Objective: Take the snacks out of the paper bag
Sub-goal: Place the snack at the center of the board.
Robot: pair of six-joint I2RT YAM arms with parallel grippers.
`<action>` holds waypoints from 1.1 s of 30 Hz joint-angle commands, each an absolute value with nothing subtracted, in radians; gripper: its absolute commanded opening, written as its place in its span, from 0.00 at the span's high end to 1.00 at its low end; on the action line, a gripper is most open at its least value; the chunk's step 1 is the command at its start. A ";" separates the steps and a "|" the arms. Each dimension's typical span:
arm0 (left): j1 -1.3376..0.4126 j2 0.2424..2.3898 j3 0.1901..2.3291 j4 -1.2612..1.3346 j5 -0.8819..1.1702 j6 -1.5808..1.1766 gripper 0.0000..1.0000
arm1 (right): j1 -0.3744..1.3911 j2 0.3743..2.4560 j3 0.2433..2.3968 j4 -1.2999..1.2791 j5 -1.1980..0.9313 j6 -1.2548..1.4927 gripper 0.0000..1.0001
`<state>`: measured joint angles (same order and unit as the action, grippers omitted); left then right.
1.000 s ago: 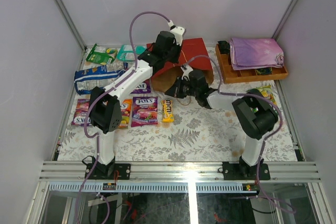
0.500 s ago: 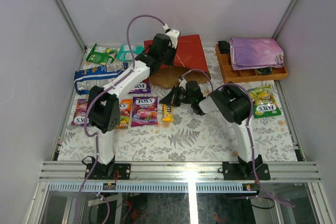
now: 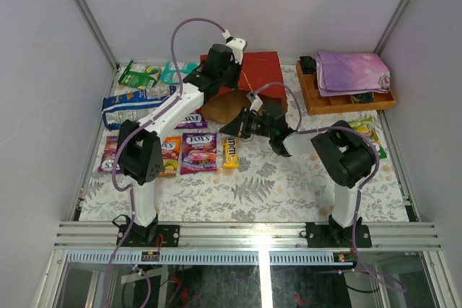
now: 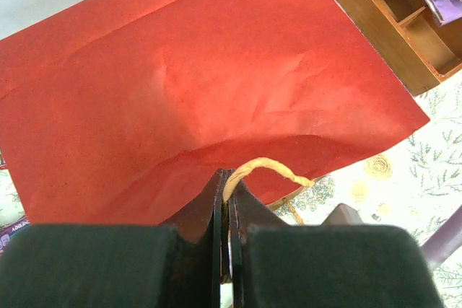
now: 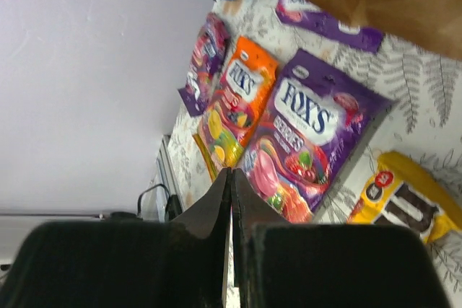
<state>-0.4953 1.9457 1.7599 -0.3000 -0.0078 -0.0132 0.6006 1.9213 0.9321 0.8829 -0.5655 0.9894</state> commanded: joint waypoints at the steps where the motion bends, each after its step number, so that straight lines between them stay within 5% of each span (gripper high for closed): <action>1: -0.488 1.919 1.767 -0.258 0.000 -0.014 1.00 | 0.640 1.954 0.863 0.913 -0.562 0.985 1.00; 9: -0.488 1.924 1.786 -0.275 0.007 -0.016 1.00 | 0.652 2.088 0.793 1.096 -0.579 1.088 1.00; 24: -0.489 1.923 1.803 -0.287 0.019 -0.029 1.00 | 0.657 1.889 0.780 0.901 -0.525 0.945 1.00; 29: -0.489 1.924 1.807 -0.293 0.023 -0.030 1.00 | 0.657 1.867 0.772 0.830 -0.496 0.865 0.64; 33: -0.489 1.924 1.807 -0.293 0.025 -0.031 1.00 | 0.657 1.873 0.772 0.786 -0.476 0.820 0.55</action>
<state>-0.4942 1.9457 1.7706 -0.3031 0.0109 -0.0143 0.6479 1.9045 0.7742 0.8356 -0.5117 0.9020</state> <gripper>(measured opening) 0.001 0.421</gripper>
